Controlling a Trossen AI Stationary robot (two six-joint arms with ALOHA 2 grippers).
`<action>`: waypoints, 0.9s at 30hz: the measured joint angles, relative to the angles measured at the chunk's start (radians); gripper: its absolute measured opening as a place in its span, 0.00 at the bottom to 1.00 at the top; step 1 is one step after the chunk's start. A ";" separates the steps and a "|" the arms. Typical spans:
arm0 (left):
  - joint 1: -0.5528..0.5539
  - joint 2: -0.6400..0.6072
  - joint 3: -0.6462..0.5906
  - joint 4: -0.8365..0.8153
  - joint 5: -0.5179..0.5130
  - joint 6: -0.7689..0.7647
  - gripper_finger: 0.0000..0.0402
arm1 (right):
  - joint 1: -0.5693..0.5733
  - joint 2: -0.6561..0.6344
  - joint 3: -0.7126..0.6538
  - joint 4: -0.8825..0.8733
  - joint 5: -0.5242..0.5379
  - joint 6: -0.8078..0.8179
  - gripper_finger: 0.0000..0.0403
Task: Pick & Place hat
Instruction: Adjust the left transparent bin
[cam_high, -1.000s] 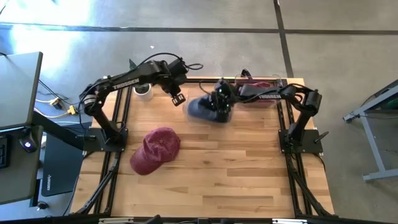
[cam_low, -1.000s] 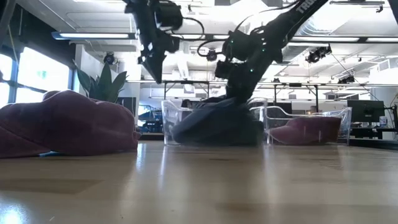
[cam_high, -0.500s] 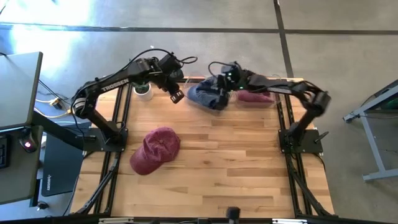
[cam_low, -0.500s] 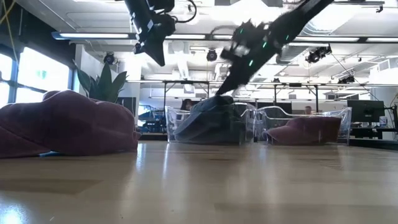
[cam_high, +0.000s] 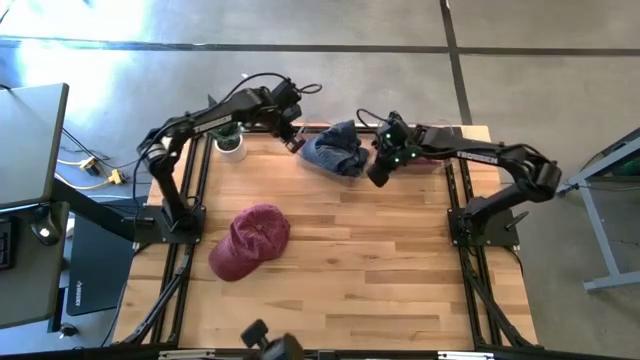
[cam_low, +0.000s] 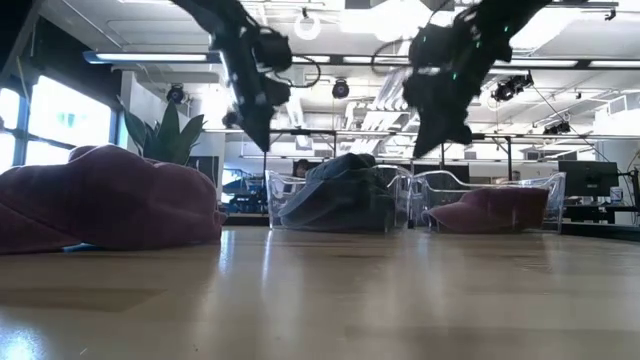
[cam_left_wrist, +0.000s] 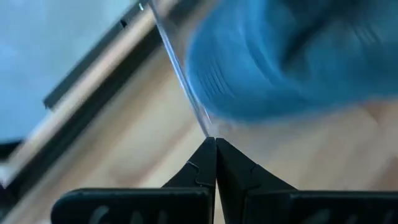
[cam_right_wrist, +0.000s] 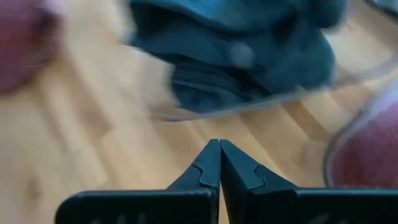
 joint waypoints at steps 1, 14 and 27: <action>0.010 0.019 0.002 0.027 0.001 0.000 0.00 | 0.000 0.014 -0.013 0.013 0.024 0.028 0.00; -0.009 0.135 0.003 -0.060 0.129 0.048 0.00 | -0.030 0.213 0.029 0.377 0.173 0.077 0.00; -0.042 0.098 0.061 -0.215 0.293 0.162 0.00 | -0.037 0.079 0.090 0.274 0.180 0.015 0.00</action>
